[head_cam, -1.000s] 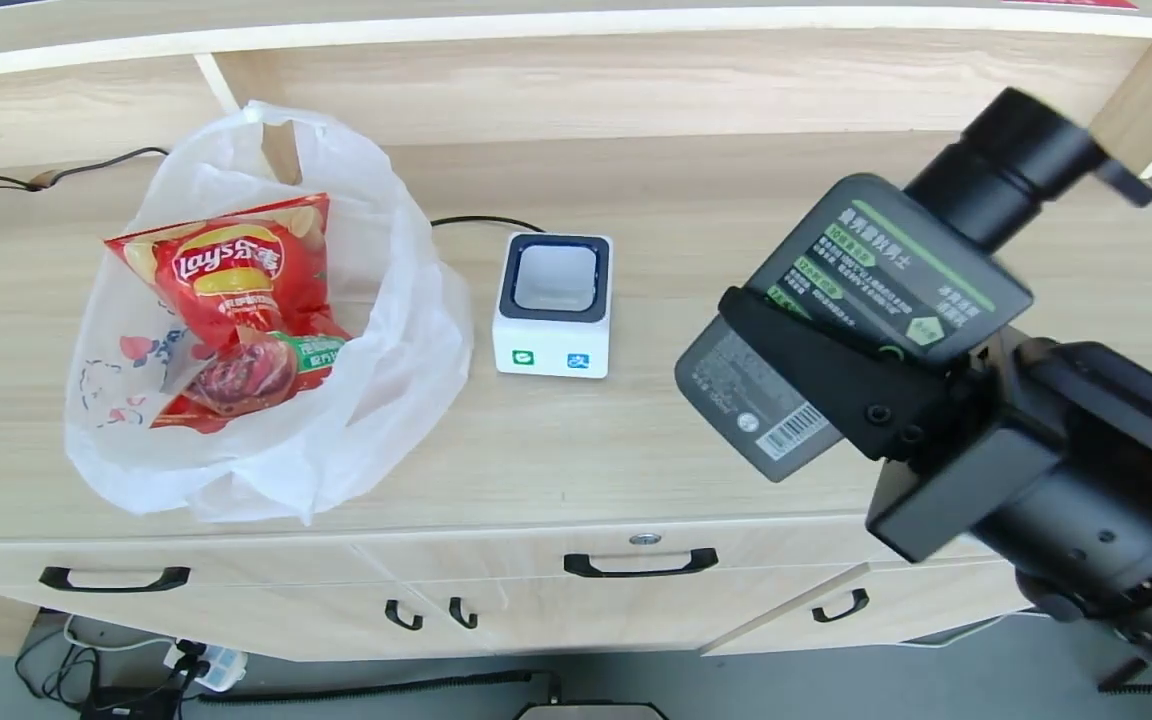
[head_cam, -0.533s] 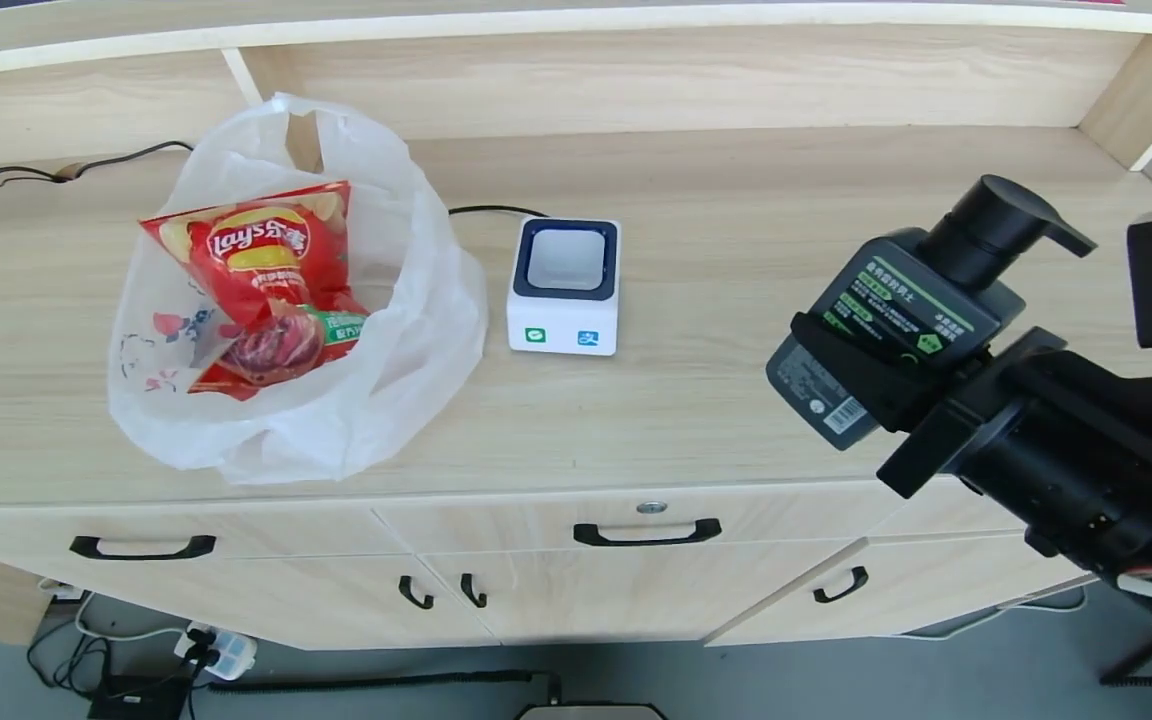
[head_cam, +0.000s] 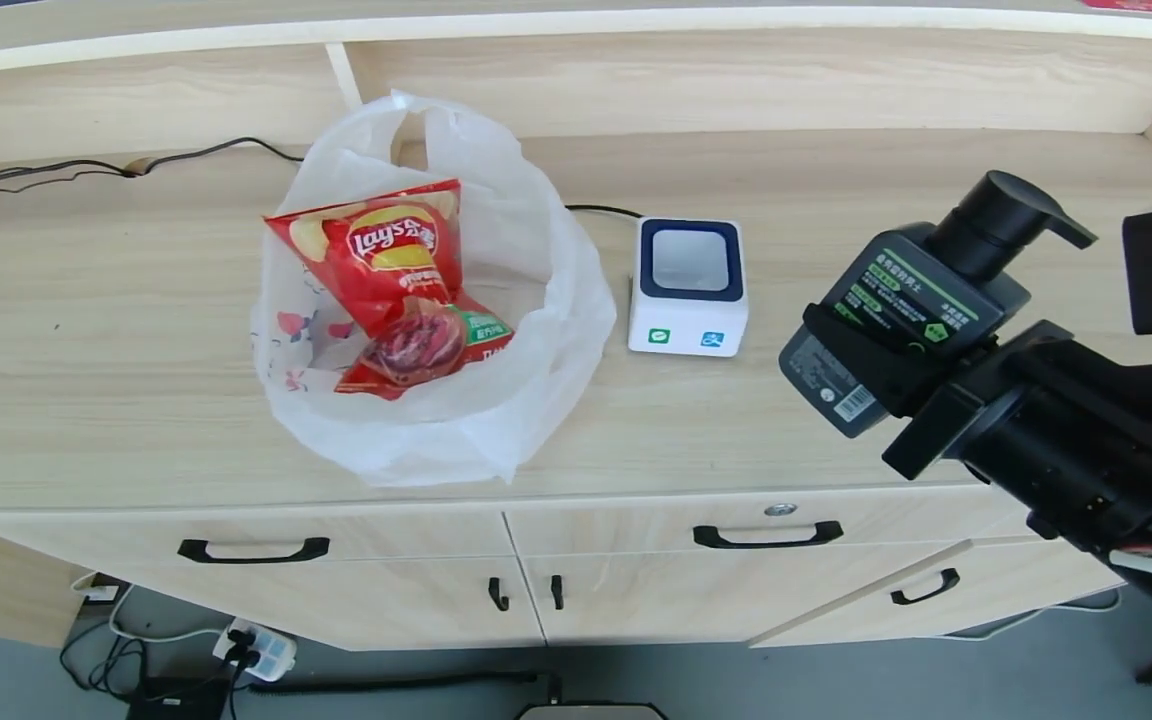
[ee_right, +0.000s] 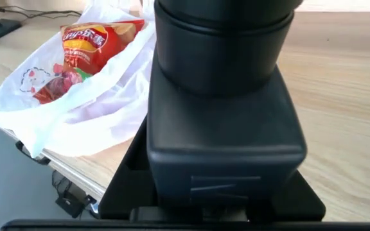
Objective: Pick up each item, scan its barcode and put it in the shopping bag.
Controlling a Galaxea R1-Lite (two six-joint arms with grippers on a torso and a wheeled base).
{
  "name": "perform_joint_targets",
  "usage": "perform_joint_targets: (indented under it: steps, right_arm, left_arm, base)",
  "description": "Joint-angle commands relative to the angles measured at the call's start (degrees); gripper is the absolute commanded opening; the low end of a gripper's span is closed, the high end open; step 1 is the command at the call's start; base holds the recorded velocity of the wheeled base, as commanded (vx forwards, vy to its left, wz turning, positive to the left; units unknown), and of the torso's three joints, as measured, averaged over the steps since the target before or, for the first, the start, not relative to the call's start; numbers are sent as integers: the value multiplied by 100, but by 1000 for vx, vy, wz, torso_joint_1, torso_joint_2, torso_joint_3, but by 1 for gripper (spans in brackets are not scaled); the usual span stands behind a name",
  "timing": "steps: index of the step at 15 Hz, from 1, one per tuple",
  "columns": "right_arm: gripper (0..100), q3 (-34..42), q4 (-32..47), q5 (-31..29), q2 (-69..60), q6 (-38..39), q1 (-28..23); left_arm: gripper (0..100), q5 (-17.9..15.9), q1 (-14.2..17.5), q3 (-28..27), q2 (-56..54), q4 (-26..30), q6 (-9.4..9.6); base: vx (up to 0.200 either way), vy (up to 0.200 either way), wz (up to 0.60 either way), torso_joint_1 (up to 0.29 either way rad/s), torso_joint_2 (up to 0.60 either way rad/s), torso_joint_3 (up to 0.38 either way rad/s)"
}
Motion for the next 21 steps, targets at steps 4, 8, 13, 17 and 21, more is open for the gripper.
perform_joint_targets:
  steps: [4, 8, 13, 17, 21]
  right_arm:
    - [0, -220, -4, 51, 305, -30, -430]
    - [0, -809, -13, 1009, 955, -777, -1028]
    - [0, -2101, -13, 2336, 1702, -2587, -1872]
    - [0, -2628, -100, 2925, 1825, -3686, -2188]
    - [0, -2971, -153, 4349, 2133, -4679, -2505]
  left_arm:
    - [100, -1, 5, 0, 9, -3, -9]
    - [100, -1, 5, 0, 9, -3, -9]
    - [100, -1, 5, 0, 9, -30, -9]
    - [100, -1, 5, 0, 9, -30, -1]
    - [100, -1, 5, 0, 9, -38, -18]
  base:
    - [0, 200, 0, 2, 1, 2]
    - [0, 50, 0, -2, -1, 1]
    - [0, 0, 0, 0, 0, 0]
    - [0, 0, 0, 0, 0, 0]
    - [0, 0, 0, 0, 0, 0]
